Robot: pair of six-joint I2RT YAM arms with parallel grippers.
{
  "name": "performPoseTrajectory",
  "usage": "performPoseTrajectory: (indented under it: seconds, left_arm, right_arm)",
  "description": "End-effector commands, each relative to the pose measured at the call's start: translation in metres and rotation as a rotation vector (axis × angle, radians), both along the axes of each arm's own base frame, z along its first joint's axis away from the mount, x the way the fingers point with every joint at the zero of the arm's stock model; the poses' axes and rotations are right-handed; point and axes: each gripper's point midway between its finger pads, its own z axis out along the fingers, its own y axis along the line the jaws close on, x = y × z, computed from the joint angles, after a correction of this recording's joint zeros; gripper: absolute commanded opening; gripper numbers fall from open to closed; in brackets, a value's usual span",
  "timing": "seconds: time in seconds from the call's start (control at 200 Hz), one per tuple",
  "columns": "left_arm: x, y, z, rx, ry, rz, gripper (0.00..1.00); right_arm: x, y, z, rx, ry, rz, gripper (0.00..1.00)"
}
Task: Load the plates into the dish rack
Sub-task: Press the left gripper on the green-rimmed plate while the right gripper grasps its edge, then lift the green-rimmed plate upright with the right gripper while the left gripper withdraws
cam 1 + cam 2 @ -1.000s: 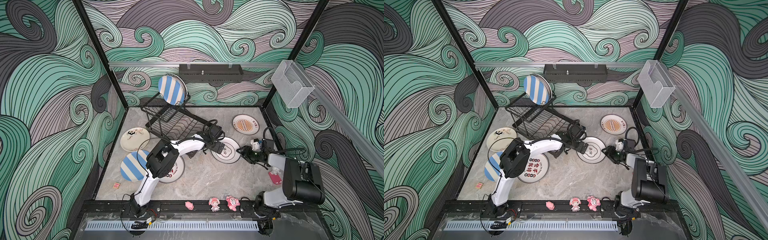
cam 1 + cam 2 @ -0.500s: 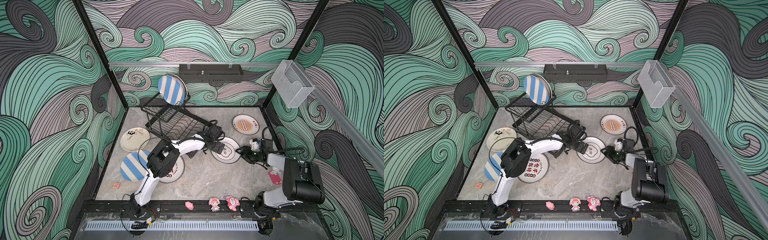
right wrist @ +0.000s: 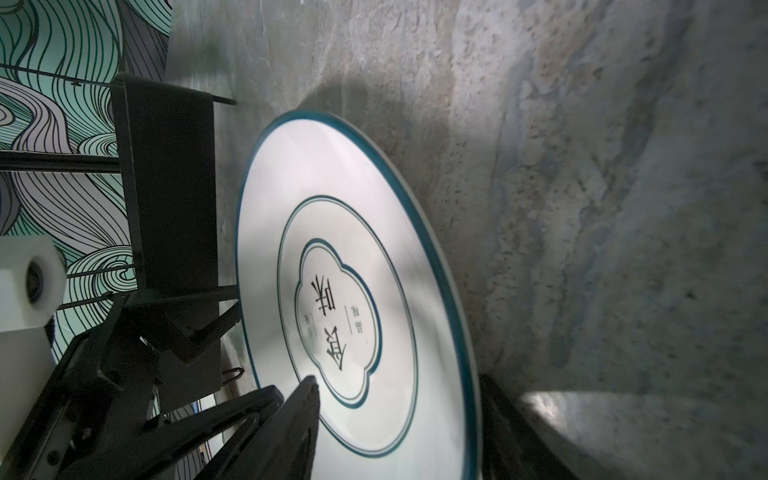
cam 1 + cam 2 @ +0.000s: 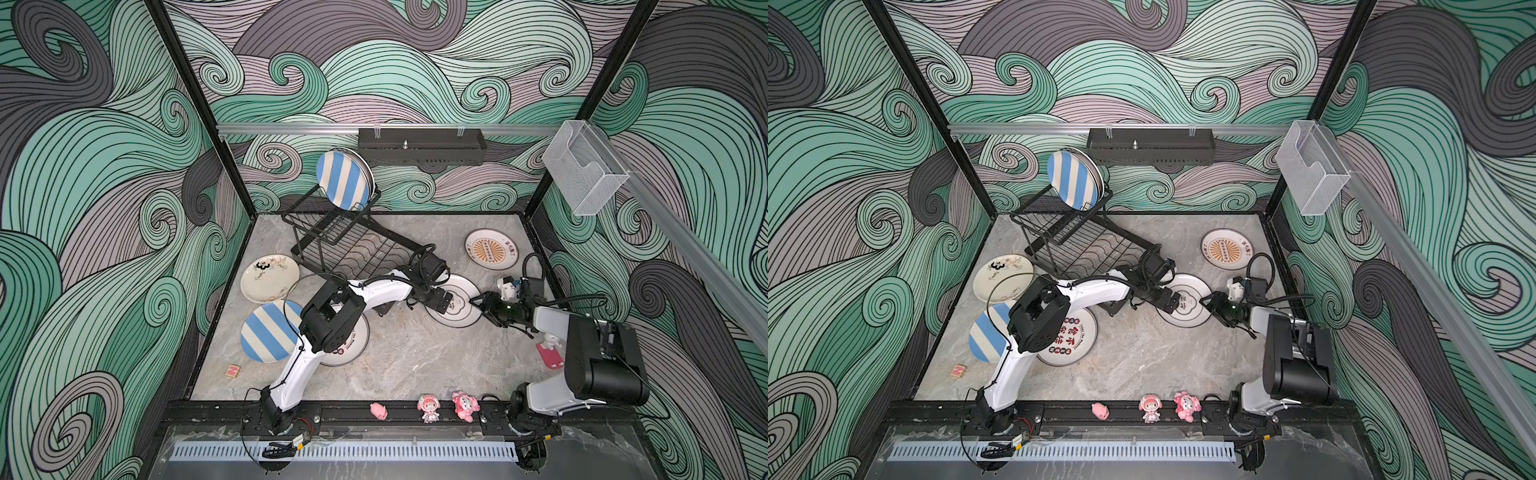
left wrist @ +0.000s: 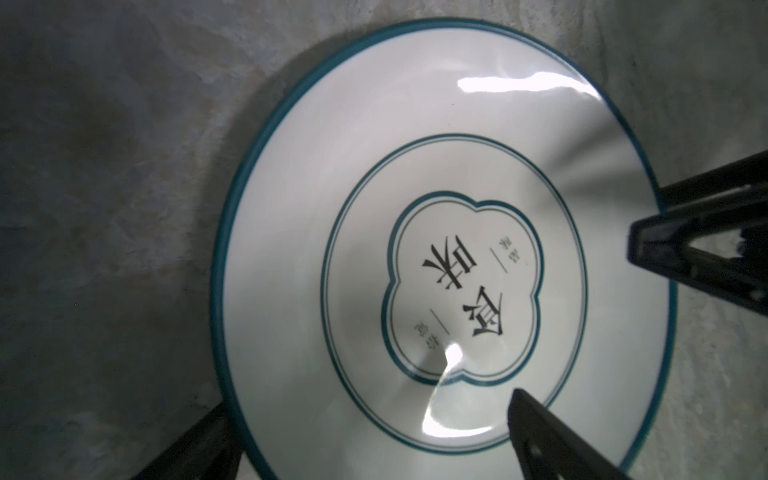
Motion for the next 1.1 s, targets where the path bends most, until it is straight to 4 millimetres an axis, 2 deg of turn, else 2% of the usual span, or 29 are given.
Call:
performPoseTrajectory:
  seconds: [0.0,0.13,0.37,0.7,0.881,0.961,1.096]
  left_arm:
    - [-0.007,-0.022,0.004,-0.081,0.039,-0.056,0.98]
    - [-0.011,-0.026,0.005,-0.096,0.052,-0.083,0.99]
    - [-0.014,-0.025,0.012,-0.101,0.048,-0.092,0.99]
    - [-0.021,-0.03,0.038,-0.141,0.035,-0.111,0.99]
    - [-0.029,-0.034,0.058,-0.177,0.044,-0.116,0.99]
    - [-0.033,-0.032,0.065,-0.193,0.059,-0.108,0.99]
    - [-0.033,-0.021,0.081,-0.186,0.034,-0.089,0.99]
  right_arm:
    - [-0.014,0.003,-0.017,-0.002,0.081,0.0,0.6]
    - [-0.011,0.004,-0.015,0.019,0.074,-0.004,0.58]
    - [-0.006,0.007,-0.007,0.053,0.047,-0.018,0.41]
    - [-0.005,0.002,0.019,0.004,-0.004,-0.003,0.22]
    - [-0.005,0.004,0.027,0.007,-0.022,0.009,0.19]
    - [-0.005,0.004,0.036,0.005,-0.033,0.019,0.18]
    - [-0.001,0.001,0.063,-0.031,-0.089,0.022,0.15]
